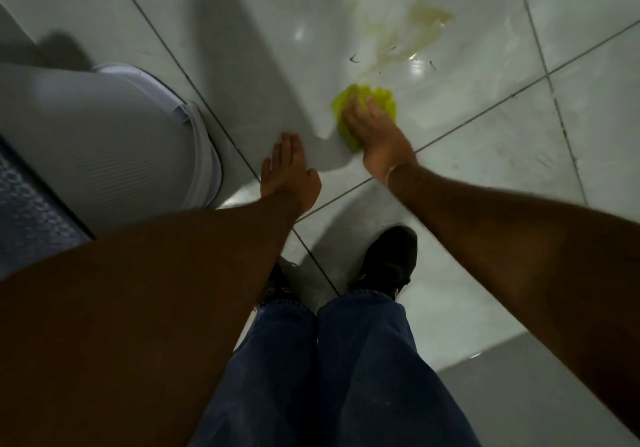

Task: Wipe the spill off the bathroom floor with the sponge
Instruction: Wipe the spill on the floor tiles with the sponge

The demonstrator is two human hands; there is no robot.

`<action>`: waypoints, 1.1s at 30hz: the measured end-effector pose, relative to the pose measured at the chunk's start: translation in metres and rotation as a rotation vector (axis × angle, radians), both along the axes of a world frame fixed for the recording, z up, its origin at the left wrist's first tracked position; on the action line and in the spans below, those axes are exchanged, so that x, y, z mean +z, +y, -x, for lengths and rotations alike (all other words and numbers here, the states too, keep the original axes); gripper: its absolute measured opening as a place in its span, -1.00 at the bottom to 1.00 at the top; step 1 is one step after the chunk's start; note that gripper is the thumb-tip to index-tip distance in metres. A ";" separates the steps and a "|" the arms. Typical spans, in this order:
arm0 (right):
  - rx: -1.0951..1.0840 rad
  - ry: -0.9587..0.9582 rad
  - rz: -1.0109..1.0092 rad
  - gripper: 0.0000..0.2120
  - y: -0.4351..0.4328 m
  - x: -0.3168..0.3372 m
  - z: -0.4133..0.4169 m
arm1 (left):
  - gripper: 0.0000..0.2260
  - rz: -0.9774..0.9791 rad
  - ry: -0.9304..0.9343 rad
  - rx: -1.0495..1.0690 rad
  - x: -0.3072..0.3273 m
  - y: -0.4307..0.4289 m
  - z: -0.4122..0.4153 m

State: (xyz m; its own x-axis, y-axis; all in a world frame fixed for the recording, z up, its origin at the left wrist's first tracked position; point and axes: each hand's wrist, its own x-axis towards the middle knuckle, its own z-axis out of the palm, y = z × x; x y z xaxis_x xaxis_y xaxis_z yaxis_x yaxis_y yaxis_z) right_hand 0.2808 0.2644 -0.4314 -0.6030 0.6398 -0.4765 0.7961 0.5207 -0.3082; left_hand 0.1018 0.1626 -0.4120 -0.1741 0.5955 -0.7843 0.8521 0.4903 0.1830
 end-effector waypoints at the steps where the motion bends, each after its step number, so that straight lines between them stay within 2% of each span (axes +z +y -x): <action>1: 0.100 0.037 0.023 -0.25 -0.005 0.001 -0.007 | -0.31 0.014 -0.003 0.010 0.000 0.003 0.000; 3: 0.103 0.079 0.033 -0.27 -0.006 0.005 -0.032 | -0.34 0.050 -0.032 0.014 0.001 0.007 -0.002; 8: -0.459 -0.077 0.008 -0.21 0.020 0.021 -0.093 | -0.36 0.082 -0.036 -0.047 0.008 0.007 -0.004; 12: -0.694 -0.180 0.003 -0.25 0.083 0.008 -0.082 | -0.35 0.055 0.000 -0.070 0.007 0.006 -0.006; 14: -0.610 -0.170 0.018 -0.22 0.092 0.002 -0.054 | -0.34 0.022 0.022 -0.059 0.005 0.004 -0.008; 18: -0.075 -0.081 0.030 -0.21 0.031 0.011 -0.020 | -0.34 0.015 0.010 -0.036 0.006 0.007 -0.009; 20: 0.061 -0.040 0.039 -0.25 0.002 0.019 -0.035 | -0.35 0.039 -0.013 -0.005 0.007 0.010 -0.010; 22: -0.023 -0.043 0.043 -0.26 0.006 0.023 -0.062 | -0.36 0.048 -0.029 0.018 0.007 0.011 -0.011; 25: -0.387 -0.146 -0.006 -0.26 0.050 0.020 -0.090 | -0.37 0.026 -0.032 0.007 0.004 0.007 -0.012; 27: -0.614 -0.222 -0.009 -0.27 0.086 0.015 -0.090 | -0.36 0.002 -0.023 -0.012 0.004 0.003 -0.010; 29: -0.729 -0.212 0.002 -0.25 0.109 0.013 -0.068 | -0.33 -0.032 -0.008 -0.018 0.006 0.000 -0.008; 31: -0.646 -0.114 0.029 -0.25 0.109 0.013 -0.031 | -0.30 -0.055 0.007 -0.016 0.009 -0.003 -0.006; 33: -0.347 -0.005 0.044 -0.28 0.082 0.011 0.006 | -0.29 -0.060 0.020 -0.018 0.011 -0.004 -0.002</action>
State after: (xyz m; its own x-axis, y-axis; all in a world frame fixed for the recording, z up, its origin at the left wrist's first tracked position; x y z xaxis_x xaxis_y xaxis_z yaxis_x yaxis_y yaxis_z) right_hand 0.2743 0.3468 -0.4206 -0.3512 0.7850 -0.5103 0.9248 0.2055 -0.3203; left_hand 0.1043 0.1584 -0.4012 -0.1783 0.6447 -0.7433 0.8645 0.4635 0.1946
